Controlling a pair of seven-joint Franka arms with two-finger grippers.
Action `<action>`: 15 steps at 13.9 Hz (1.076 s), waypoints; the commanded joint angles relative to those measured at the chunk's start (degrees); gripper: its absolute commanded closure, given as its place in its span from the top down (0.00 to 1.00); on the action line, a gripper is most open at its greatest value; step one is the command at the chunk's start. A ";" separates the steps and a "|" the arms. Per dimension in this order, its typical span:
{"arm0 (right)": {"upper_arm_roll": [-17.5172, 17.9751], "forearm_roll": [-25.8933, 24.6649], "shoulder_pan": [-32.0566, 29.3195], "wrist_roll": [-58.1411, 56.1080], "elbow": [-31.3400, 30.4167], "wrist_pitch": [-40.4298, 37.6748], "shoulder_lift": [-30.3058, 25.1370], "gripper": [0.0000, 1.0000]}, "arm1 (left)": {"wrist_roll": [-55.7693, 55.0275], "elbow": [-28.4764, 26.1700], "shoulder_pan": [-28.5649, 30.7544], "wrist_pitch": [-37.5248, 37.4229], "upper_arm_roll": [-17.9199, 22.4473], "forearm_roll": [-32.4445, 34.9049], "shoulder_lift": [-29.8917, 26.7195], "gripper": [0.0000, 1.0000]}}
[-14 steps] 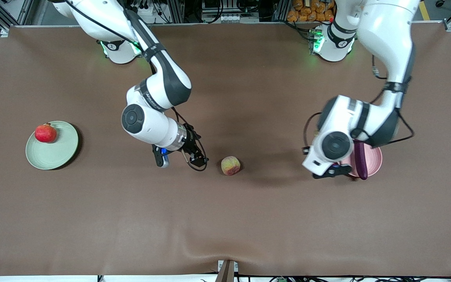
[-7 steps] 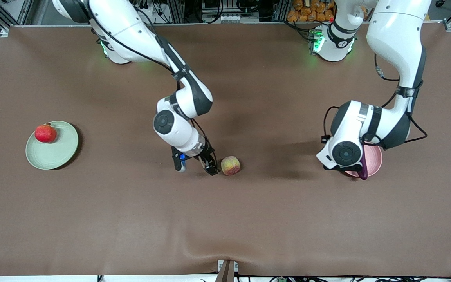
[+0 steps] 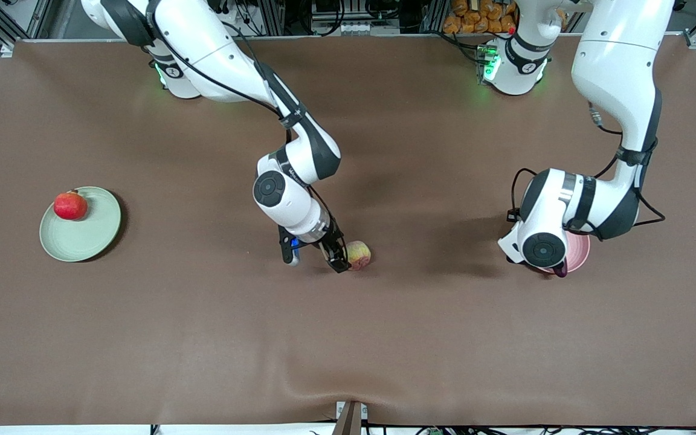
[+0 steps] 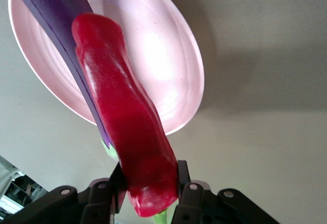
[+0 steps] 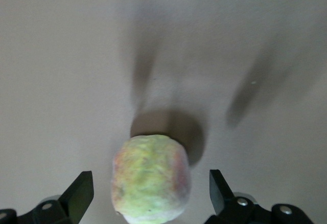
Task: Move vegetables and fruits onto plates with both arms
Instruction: 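Release the chili on the pink plate while the right gripper grasps the peach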
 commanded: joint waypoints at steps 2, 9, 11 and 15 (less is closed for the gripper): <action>-0.65 0.36 1.83 0.63 2.83 3.29 3.51 0.40 | 3.42 1.77 0.67 -0.96 -0.36 1.15 0.28 1.00; -1.17 0.10 -5.71 -9.60 6.25 -25.45 -3.41 0.00 | 3.59 7.11 0.58 -4.11 -0.45 0.89 -1.30 1.00; -1.61 0.01 -10.36 -23.22 5.38 -41.29 -8.95 0.00 | 3.68 12.38 0.84 -7.89 -0.45 0.80 -1.48 1.00; -2.31 -2.69 -21.61 -43.09 3.36 -60.40 -16.07 0.00 | 3.77 13.55 2.25 -8.61 -0.54 0.19 -3.15 1.00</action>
